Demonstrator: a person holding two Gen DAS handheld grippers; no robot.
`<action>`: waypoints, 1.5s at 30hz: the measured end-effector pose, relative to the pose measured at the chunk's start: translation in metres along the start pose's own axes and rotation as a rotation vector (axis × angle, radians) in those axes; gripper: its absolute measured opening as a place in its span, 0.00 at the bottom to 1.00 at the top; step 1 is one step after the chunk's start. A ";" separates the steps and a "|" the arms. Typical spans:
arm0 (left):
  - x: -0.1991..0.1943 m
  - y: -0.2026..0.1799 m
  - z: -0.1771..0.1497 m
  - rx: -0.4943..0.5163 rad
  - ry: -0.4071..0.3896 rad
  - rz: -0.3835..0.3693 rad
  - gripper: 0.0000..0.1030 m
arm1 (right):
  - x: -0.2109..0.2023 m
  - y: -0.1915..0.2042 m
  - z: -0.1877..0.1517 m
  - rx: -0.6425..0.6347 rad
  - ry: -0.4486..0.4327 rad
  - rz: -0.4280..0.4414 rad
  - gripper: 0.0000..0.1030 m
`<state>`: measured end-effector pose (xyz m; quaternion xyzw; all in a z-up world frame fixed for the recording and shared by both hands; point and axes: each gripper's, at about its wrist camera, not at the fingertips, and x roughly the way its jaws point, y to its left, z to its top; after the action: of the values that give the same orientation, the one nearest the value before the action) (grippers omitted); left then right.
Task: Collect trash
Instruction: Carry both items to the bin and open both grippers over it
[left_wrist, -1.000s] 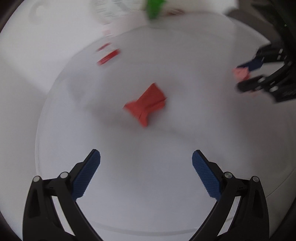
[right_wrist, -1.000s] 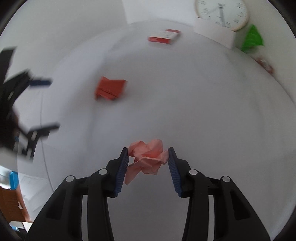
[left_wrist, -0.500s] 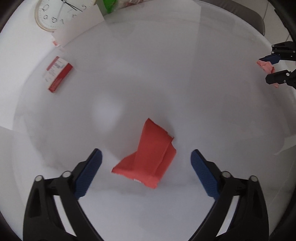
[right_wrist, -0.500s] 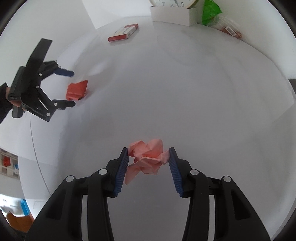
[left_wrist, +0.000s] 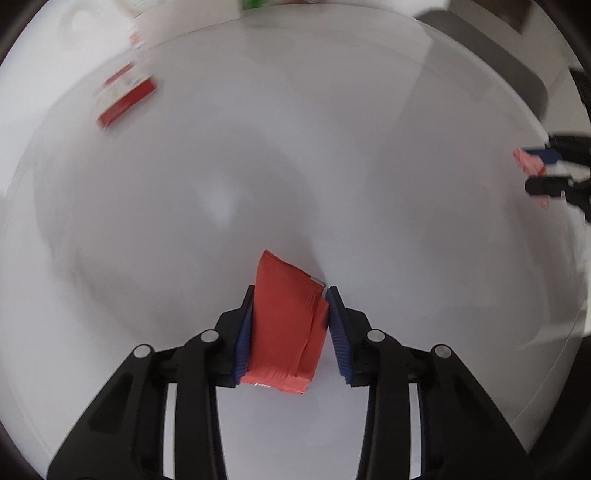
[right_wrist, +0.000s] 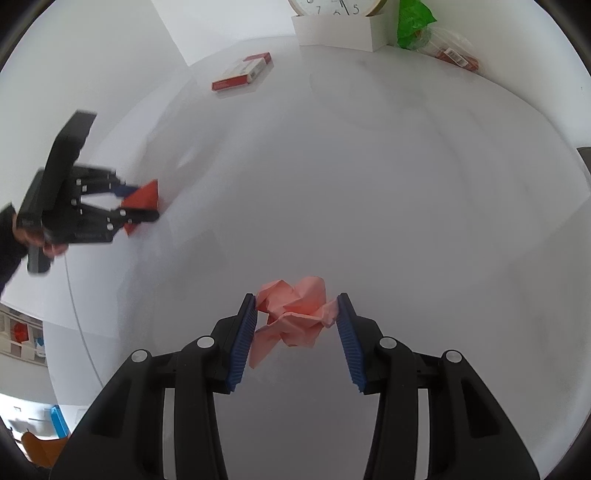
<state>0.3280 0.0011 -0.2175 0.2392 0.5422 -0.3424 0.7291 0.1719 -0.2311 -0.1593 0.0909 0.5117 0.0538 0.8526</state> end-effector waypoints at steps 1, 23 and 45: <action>-0.002 0.000 -0.004 -0.045 -0.006 -0.002 0.33 | -0.001 0.001 0.000 -0.003 -0.004 0.006 0.44; -0.184 -0.159 -0.262 -1.085 -0.125 0.294 0.33 | -0.075 0.185 -0.073 -0.529 0.024 0.349 0.44; -0.158 -0.234 -0.512 -1.655 -0.115 0.346 0.54 | -0.132 0.323 -0.191 -0.905 0.165 0.509 0.44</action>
<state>-0.1986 0.2550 -0.2142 -0.3099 0.5358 0.2698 0.7376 -0.0582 0.0793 -0.0659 -0.1698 0.4642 0.4819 0.7235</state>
